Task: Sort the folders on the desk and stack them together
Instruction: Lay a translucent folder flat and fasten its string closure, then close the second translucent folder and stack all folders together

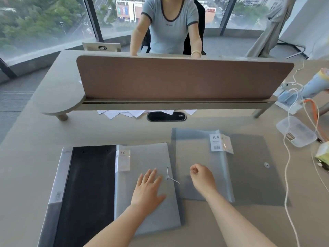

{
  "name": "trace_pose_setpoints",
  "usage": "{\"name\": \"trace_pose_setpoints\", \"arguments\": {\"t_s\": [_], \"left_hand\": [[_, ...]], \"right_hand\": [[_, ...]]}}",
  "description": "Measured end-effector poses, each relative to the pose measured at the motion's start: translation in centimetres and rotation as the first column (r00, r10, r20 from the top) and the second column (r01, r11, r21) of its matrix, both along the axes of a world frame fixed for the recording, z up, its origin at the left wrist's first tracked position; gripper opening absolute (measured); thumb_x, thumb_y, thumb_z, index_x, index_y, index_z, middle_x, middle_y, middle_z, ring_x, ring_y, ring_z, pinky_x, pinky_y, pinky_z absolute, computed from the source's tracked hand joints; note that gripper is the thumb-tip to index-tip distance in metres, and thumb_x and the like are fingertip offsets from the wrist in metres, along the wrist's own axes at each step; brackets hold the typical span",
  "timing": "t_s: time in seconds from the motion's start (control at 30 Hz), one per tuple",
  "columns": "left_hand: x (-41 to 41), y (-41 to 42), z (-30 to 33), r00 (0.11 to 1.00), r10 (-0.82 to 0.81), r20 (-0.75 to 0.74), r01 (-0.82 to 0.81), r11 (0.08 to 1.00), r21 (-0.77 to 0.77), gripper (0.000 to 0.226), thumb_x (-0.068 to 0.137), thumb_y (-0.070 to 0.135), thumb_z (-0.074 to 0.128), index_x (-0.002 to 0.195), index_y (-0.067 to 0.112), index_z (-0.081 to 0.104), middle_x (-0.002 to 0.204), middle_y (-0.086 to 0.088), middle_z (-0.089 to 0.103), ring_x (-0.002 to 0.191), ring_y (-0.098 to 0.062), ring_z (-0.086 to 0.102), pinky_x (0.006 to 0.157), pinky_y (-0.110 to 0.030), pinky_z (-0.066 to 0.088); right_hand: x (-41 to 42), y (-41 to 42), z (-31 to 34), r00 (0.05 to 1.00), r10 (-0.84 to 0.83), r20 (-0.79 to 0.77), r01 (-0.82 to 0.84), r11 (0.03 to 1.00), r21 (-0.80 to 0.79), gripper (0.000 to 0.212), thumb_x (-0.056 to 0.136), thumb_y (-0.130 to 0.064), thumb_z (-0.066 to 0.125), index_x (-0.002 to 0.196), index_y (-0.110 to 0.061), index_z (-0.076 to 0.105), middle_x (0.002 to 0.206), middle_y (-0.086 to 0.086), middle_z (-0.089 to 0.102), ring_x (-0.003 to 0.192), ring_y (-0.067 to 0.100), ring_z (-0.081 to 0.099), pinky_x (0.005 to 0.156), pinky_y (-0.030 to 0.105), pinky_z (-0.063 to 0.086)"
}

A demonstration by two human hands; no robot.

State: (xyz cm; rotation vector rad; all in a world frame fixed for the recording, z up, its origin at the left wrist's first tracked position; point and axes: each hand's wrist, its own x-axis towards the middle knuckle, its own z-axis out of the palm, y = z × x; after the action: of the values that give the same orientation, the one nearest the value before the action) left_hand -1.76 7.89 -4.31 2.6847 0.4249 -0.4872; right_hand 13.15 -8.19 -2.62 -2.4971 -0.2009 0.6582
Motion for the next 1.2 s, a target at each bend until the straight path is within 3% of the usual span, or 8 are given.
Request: {"name": "trace_pose_setpoints", "arguments": {"t_s": [0.17,0.27,0.47,0.57,0.63,0.8,0.93,1.2], "left_hand": [[4.1,-3.4,2.1,0.996,0.007,0.093,0.001,0.996,-0.087,0.064,0.1,0.048,0.043,0.157,0.027,0.021,0.168,0.003,0.006,0.155,-0.019,0.0,0.123,-0.032,0.0],[7.8,-5.7,2.8,0.991,0.055,0.12,-0.04,0.99,-0.132,0.065,0.099,0.05,0.045,0.156,0.029,0.022,0.168,0.004,0.008,0.155,-0.017,0.003,0.122,-0.032,0.007],[14.3,-11.9,2.9,0.983,0.172,0.066,-0.155,0.966,-0.208,0.071,0.097,0.055,0.045,0.157,0.028,0.019,0.168,0.003,0.01,0.153,-0.019,0.011,0.121,-0.035,0.017],[17.0,-14.5,2.4,0.975,0.221,0.012,-0.214,0.953,-0.217,0.077,0.097,0.057,0.044,0.159,0.025,0.013,0.169,0.002,0.005,0.154,-0.02,0.007,0.122,-0.036,0.014],[18.5,-15.8,2.2,0.969,0.248,-0.008,-0.244,0.946,-0.213,0.08,0.095,0.058,0.045,0.159,0.024,0.01,0.169,0.0,0.003,0.155,-0.021,0.004,0.123,-0.037,0.01],[20.6,-18.0,1.1,0.957,0.285,-0.058,-0.291,0.939,-0.181,0.088,0.093,0.061,0.047,0.159,0.025,0.003,0.169,0.0,-0.004,0.155,-0.021,-0.006,0.125,-0.039,0.003],[21.4,-18.8,0.3,0.951,0.306,-0.048,-0.31,0.941,-0.137,0.089,0.09,0.065,0.047,0.159,0.027,0.005,0.168,0.001,-0.007,0.154,-0.021,-0.01,0.125,-0.041,0.001],[21.5,-18.9,-0.4,0.957,0.289,-0.041,-0.291,0.955,-0.061,0.092,0.09,0.065,0.049,0.159,0.027,0.003,0.168,0.0,-0.012,0.154,-0.02,-0.014,0.123,-0.039,-0.006]], "right_hand": [[4.0,-2.2,1.5,0.997,-0.025,0.08,0.026,1.0,-0.009,0.031,0.093,-0.018,0.049,0.123,-0.022,0.055,0.13,-0.001,0.053,0.11,0.023,0.059,0.082,0.031,0.043],[7.6,-3.5,2.4,0.992,-0.004,0.127,0.003,1.0,0.008,0.04,0.093,-0.018,0.047,0.133,-0.023,0.048,0.14,0.0,0.046,0.115,0.024,0.057,0.086,0.034,0.044],[14.5,-7.1,2.5,0.989,0.11,0.096,-0.106,0.993,-0.042,0.051,0.093,-0.017,0.047,0.142,-0.024,0.04,0.151,0.001,0.036,0.123,0.03,0.054,0.093,0.037,0.045],[17.2,-8.6,2.0,0.983,0.163,0.084,-0.164,0.986,0.004,0.053,0.088,-0.018,0.047,0.139,-0.032,0.04,0.149,-0.003,0.038,0.119,0.03,0.057,0.094,0.04,0.049],[19.0,-9.1,1.5,0.977,0.199,0.082,-0.199,0.98,-0.009,0.051,0.089,-0.019,0.049,0.138,-0.029,0.04,0.148,-0.001,0.038,0.119,0.03,0.057,0.094,0.041,0.049],[22.6,-9.2,0.8,0.952,0.304,0.026,-0.3,0.948,-0.104,0.065,0.093,-0.029,0.045,0.153,-0.02,0.02,0.163,-0.004,0.014,0.136,0.026,0.043,0.105,0.041,0.042],[24.3,-8.7,0.6,0.927,0.375,-0.02,-0.374,0.92,-0.114,0.065,0.094,-0.034,0.044,0.153,-0.02,0.021,0.164,-0.006,0.006,0.144,0.021,0.032,0.11,0.041,0.036],[25.3,-7.1,0.0,0.928,0.367,-0.058,-0.371,0.922,-0.11,0.064,0.092,-0.032,0.044,0.152,-0.019,0.025,0.159,-0.002,0.023,0.136,0.026,0.042,0.105,0.04,0.038]]}}
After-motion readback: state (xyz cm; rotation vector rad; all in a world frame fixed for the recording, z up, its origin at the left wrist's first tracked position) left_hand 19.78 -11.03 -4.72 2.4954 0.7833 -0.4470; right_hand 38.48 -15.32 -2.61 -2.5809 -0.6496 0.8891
